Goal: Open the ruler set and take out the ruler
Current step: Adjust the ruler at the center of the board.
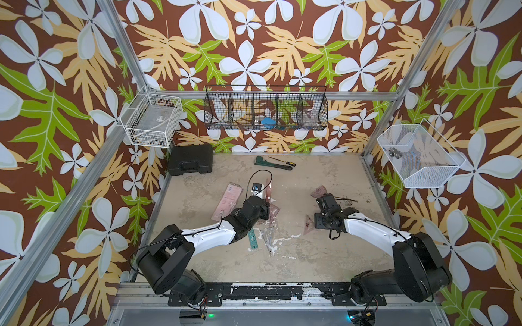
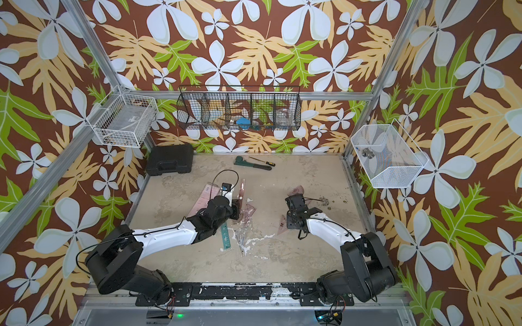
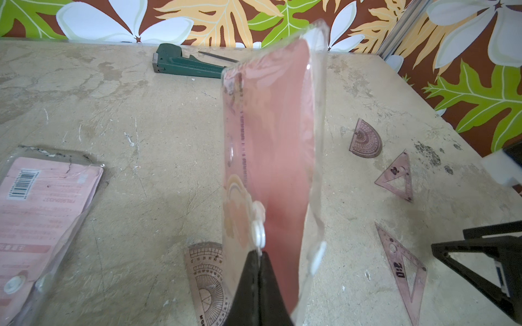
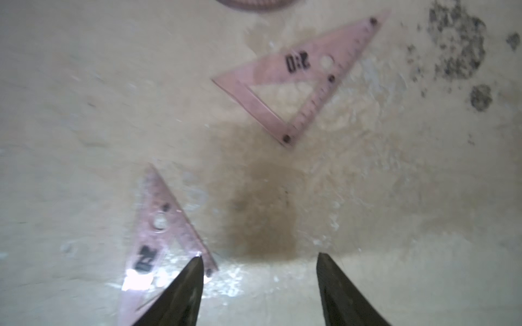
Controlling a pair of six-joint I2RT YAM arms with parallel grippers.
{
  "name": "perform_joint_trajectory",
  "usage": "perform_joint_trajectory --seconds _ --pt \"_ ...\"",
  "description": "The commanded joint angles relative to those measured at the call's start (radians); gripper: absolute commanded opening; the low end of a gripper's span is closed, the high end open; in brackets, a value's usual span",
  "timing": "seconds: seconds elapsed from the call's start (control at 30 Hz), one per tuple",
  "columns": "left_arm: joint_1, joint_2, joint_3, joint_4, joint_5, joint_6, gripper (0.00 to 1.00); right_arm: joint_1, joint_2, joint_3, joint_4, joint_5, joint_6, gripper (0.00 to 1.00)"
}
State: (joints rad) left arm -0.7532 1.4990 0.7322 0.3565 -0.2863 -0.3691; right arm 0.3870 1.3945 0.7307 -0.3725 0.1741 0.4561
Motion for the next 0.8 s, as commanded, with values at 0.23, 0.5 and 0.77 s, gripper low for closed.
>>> perform_joint_trajectory --seconds 0.23,0.5,0.77 --pt "0.002 0.006 0.001 0.042 0.03 0.004 0.0 0.098 0.129 0.047 -0.022 0.009 0.03 0.67" --pt "0.002 0.018 0.006 0.054 0.033 0.009 0.0 0.075 0.179 0.015 0.001 0.083 0.03 0.68" --pt "0.002 0.008 0.006 0.053 0.034 0.012 0.0 -0.035 0.149 -0.041 0.004 0.069 0.024 0.67"
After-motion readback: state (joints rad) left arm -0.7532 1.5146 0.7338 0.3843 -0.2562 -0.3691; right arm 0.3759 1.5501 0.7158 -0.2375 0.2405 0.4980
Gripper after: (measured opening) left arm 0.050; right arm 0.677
